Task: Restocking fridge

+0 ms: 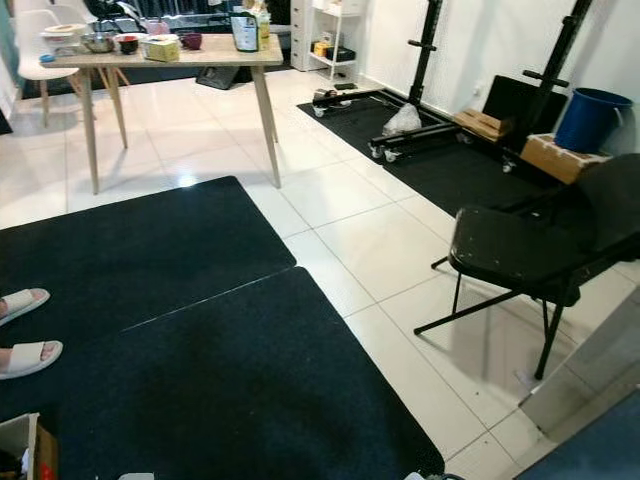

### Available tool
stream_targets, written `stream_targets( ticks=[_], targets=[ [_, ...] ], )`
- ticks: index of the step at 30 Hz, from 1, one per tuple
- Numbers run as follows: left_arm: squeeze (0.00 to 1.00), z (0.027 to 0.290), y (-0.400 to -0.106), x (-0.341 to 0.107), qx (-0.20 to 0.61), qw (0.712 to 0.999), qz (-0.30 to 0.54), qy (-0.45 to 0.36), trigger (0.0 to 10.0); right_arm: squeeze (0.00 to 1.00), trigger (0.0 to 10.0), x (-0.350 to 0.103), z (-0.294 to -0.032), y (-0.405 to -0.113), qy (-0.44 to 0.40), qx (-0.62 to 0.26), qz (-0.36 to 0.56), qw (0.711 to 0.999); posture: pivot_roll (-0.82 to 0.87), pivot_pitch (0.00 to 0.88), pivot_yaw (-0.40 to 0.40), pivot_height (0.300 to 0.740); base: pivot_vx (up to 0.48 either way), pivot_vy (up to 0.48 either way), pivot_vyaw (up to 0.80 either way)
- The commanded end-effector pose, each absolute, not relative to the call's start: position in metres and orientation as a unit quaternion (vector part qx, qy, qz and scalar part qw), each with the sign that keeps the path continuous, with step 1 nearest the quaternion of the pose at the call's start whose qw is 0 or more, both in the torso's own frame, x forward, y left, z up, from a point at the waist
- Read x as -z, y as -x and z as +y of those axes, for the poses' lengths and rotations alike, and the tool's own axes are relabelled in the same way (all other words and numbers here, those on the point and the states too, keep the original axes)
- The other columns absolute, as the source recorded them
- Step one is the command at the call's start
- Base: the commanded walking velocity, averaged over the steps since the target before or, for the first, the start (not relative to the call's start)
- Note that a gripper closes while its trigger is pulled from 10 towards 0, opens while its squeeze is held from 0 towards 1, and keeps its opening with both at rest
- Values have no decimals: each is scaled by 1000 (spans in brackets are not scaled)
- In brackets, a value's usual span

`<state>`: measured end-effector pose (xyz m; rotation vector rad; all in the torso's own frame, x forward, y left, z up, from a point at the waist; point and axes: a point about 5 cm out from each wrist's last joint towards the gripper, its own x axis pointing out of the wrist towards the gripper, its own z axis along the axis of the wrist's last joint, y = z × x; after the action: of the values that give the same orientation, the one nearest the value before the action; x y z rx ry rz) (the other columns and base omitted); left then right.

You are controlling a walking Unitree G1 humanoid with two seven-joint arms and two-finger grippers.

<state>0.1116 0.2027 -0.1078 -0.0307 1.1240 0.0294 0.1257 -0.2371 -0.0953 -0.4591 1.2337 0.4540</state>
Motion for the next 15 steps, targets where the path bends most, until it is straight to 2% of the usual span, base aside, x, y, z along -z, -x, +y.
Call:
stream_targets(
  ticks=[1, 4, 15],
  targets=[
    [0, 199, -112, 108, -11, 846, 532, 21, 10000, 0, 10000, 94, -239, -128, 218, -209, 566, 767, -83, 0, -52, 740, 0, 0, 0],
    [0, 198, -112, 108, -7, 846, 533, 21, 10000, 0, 10000, 94, -239, -128, 220, -210, 566, 767, -83, 0, -52, 740, 0, 0, 0],
    [0, 197, -111, 109, -4, 846, 533, 23, 10000, 0, 10000, 94, -239, -129, 220, -214, 563, 768, -82, 0, -56, 740, 294, 0, 0]
  ],
)
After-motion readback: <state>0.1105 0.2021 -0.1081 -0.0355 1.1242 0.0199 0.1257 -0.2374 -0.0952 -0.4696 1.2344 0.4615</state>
